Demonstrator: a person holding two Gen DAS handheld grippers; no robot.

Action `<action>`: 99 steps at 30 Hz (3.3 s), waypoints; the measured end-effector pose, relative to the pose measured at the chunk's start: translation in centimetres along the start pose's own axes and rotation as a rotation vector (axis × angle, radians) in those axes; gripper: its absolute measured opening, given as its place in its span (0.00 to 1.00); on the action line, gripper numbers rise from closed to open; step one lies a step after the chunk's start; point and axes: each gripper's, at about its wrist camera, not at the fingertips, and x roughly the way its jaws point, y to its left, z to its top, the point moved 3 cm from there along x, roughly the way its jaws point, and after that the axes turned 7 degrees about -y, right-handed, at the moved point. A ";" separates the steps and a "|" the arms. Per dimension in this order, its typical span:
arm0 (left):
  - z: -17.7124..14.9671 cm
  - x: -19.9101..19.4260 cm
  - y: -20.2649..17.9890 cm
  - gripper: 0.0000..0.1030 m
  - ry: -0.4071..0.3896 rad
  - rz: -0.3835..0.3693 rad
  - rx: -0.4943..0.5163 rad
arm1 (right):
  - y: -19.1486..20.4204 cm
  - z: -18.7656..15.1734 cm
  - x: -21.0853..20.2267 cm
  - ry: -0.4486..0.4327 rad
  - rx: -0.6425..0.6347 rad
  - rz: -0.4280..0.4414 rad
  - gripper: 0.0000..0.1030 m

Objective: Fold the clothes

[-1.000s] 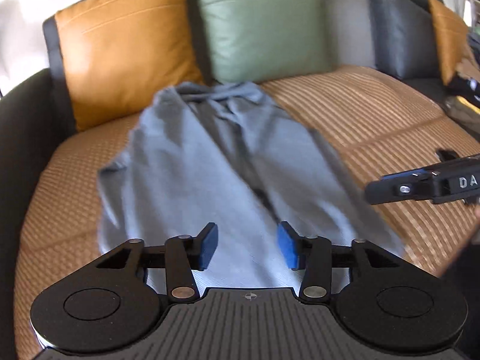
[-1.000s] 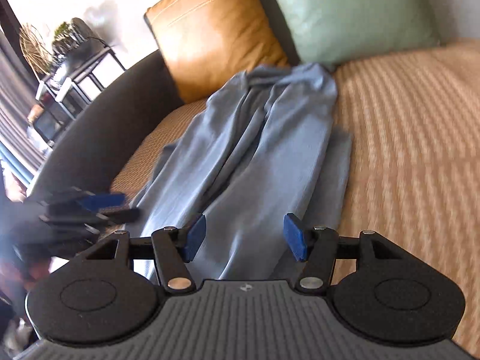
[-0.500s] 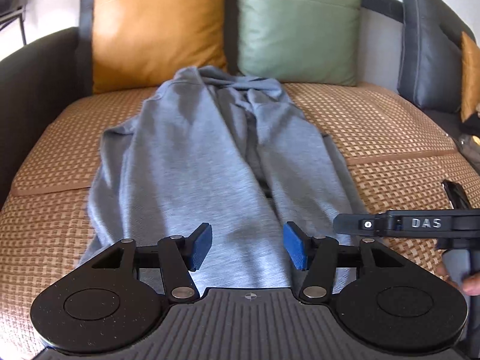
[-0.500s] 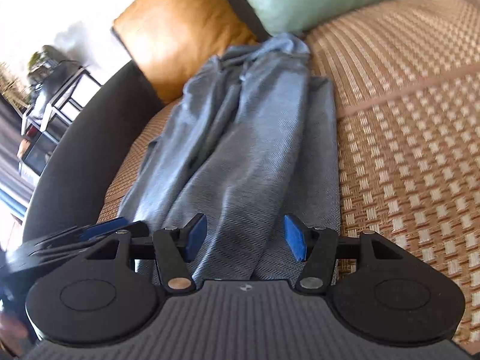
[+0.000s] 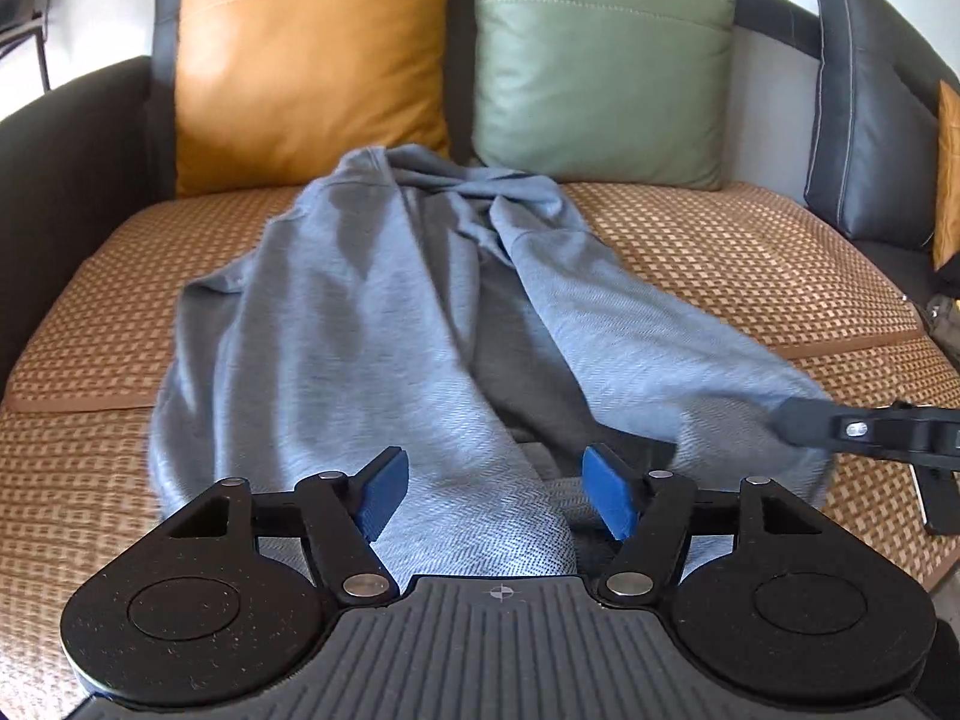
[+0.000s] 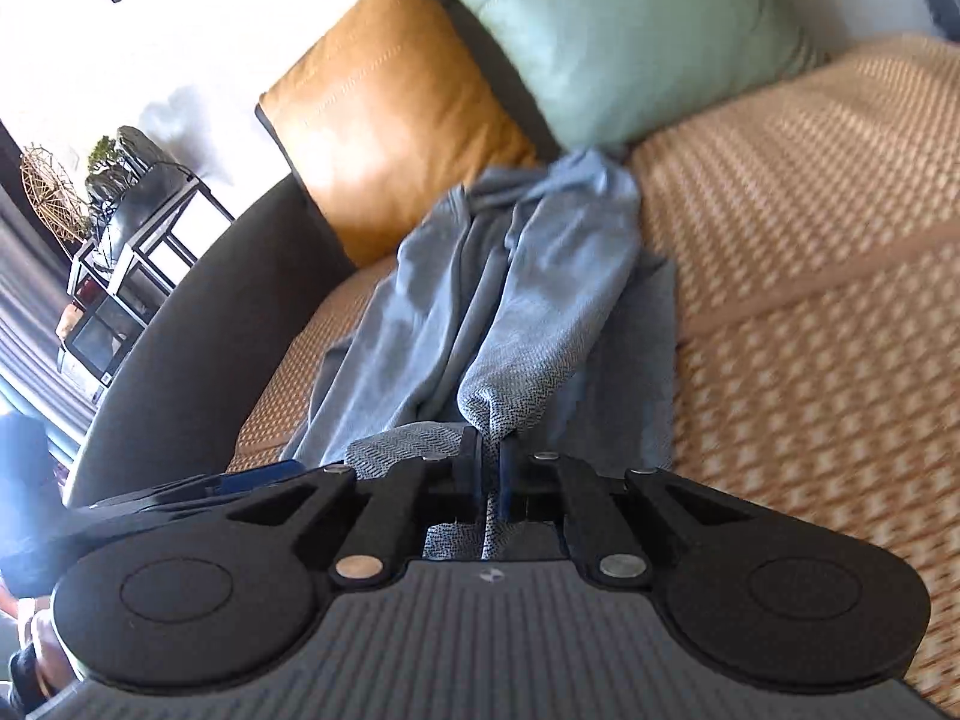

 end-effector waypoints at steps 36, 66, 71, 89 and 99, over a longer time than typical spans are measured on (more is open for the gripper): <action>5.8 -8.9 17.0 0.00 -0.170 0.259 -0.255 | -2.0 -1.7 1.4 0.073 0.101 -0.019 0.05; 11.7 -0.9 33.9 0.47 0.102 0.691 -0.096 | -15.9 20.5 2.1 0.085 -0.272 -0.790 0.34; 15.7 0.0 26.7 0.59 0.046 0.438 -0.029 | -9.1 21.9 4.7 0.034 -0.320 -0.546 0.45; 15.6 18.5 13.4 0.61 0.172 0.008 0.189 | -3.7 17.7 27.2 0.204 -0.593 -0.176 0.69; 15.1 21.2 13.5 0.04 0.212 -0.030 0.232 | -5.8 17.6 32.8 0.238 -0.430 -0.188 0.70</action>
